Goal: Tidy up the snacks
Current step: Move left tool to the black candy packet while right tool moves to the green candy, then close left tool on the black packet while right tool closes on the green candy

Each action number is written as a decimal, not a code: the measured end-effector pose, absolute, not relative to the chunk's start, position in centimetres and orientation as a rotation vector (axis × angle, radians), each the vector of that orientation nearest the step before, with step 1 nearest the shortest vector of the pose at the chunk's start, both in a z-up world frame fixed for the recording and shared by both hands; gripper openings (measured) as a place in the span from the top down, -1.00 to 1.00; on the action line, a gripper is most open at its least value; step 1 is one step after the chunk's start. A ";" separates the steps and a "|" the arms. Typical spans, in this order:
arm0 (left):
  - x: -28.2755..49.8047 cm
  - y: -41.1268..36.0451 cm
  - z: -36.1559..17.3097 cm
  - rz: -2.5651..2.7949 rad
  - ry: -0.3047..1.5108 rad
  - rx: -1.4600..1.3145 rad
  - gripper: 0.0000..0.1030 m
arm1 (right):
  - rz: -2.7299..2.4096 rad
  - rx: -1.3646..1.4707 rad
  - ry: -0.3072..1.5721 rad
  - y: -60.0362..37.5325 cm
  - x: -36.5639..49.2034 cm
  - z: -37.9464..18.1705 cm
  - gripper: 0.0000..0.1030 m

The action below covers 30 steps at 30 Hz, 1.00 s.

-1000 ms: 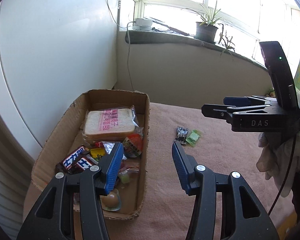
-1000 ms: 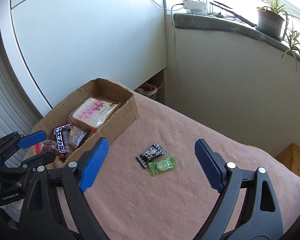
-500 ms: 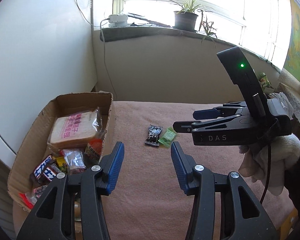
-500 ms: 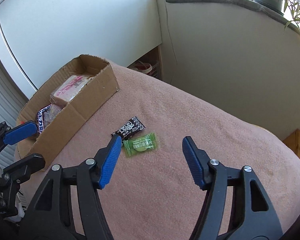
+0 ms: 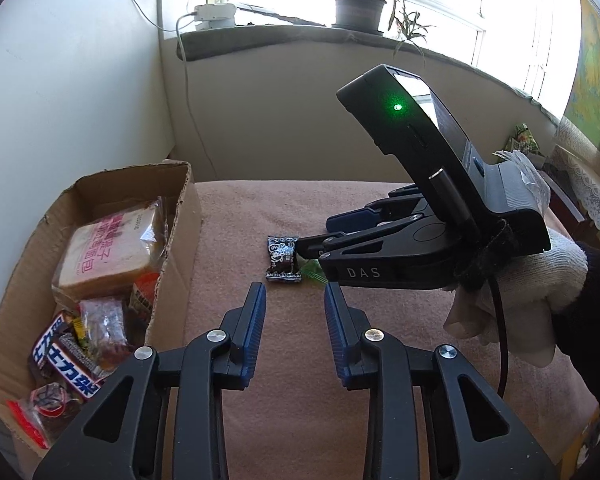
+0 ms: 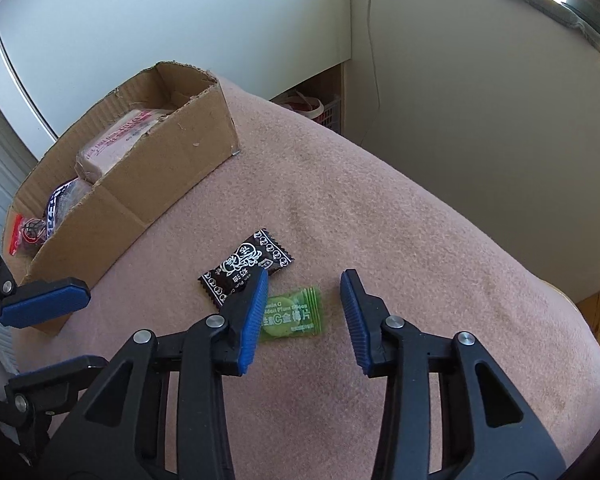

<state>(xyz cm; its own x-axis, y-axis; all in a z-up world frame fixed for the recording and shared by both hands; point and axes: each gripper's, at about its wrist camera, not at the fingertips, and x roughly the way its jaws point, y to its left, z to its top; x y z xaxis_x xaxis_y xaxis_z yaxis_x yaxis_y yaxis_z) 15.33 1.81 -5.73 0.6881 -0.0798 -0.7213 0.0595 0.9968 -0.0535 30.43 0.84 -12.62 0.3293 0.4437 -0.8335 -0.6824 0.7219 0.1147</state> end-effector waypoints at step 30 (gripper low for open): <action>23.3 1.6 -9.7 -0.042 0.911 -0.045 0.45 | 0.789 -0.404 0.917 -1.8 27.8 -13.6 0.54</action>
